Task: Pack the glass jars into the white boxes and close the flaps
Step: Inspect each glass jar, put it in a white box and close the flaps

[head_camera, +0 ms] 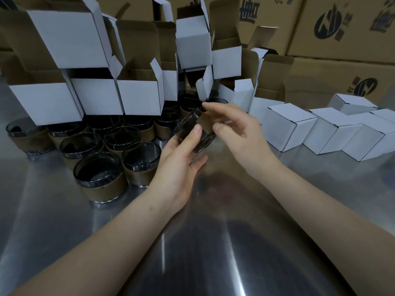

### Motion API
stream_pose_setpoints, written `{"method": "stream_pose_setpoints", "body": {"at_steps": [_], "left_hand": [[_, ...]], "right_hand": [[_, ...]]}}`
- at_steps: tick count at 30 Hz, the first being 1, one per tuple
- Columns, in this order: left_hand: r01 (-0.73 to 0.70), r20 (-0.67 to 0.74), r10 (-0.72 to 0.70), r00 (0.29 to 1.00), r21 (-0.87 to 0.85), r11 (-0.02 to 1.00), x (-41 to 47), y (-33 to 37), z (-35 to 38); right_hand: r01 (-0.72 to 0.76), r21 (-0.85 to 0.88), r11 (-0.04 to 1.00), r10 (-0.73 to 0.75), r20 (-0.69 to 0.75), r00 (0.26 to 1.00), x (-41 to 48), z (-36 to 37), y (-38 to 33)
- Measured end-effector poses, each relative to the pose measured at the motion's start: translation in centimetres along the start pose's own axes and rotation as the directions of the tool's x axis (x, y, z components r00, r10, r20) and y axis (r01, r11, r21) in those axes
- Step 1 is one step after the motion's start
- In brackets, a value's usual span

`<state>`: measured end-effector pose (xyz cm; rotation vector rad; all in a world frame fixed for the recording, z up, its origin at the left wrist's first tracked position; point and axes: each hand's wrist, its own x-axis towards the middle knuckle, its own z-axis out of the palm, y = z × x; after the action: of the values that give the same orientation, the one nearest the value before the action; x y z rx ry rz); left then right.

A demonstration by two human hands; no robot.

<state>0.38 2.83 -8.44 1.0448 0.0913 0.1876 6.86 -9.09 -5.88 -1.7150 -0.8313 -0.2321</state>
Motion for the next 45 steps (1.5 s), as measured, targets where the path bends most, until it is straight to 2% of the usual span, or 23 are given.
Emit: {"method": "stream_pose_setpoints", "body": {"at_steps": [4,9,12,16,21,23,25,28,33,36,41,45], "left_hand": [[0.001,-0.013,-0.001,1.0,-0.007,1.0,-0.1,-0.1,0.0],[0.0,-0.056,-0.002,0.998,-0.023,1.0,-0.2,-0.2,0.2],[0.001,-0.048,-0.002,0.999,-0.018,1.0,-0.3,-0.2,0.2],[0.009,-0.031,-0.008,0.999,0.008,1.0,-0.3,-0.2,0.2],[-0.002,-0.035,0.003,0.999,0.034,0.999,-0.3,-0.2,0.3],[-0.004,-0.034,0.006,0.999,0.04,0.999,-0.3,-0.3,0.2],[-0.002,-0.031,0.004,1.0,0.045,0.999,-0.2,-0.4,0.0],[-0.005,-0.019,0.006,1.0,0.057,0.998,-0.2,-0.5,-0.1],[-0.051,-0.017,0.053,0.998,0.124,0.991,-0.2,-0.7,0.1],[-0.106,-0.004,0.109,0.994,0.172,0.979,-0.5,-0.8,0.5],[-0.247,0.018,0.25,0.968,0.247,0.937,-1.3,-0.5,0.9],[-0.41,-0.014,0.433,0.901,0.29,0.865,-1.7,-0.3,1.2]], "right_hand": [[-0.063,0.025,0.998,0.065,-0.115,0.991,0.4,0.0,0.9],[-0.218,-0.191,0.957,0.164,-0.261,0.951,2.3,-0.7,3.0],[-0.319,-0.245,0.915,0.22,-0.36,0.907,3.9,-1.7,4.3],[-0.439,-0.369,0.819,0.34,-0.305,0.89,6.6,-3.6,5.3],[-0.619,-0.449,0.645,0.542,-0.302,0.784,9.3,-4.4,5.7],[-0.631,-0.524,0.572,0.571,-0.297,0.765,9.6,-4.3,5.6],[-0.599,-0.565,0.567,0.532,-0.304,0.79,9.7,-4.1,5.6],[-0.574,-0.533,0.622,0.457,-0.348,0.818,9.3,-4.2,5.9],[-0.439,-0.489,0.754,0.219,-0.443,0.869,7.4,-4.2,5.8],[-0.348,-0.535,0.77,0.069,-0.473,0.878,6.1,-4.1,4.9],[-0.152,-0.604,0.782,-0.15,-0.419,0.896,3.9,-3.8,2.4],[0.046,-0.615,0.787,-0.315,-0.337,0.887,2.1,-2.9,0.0]]}}
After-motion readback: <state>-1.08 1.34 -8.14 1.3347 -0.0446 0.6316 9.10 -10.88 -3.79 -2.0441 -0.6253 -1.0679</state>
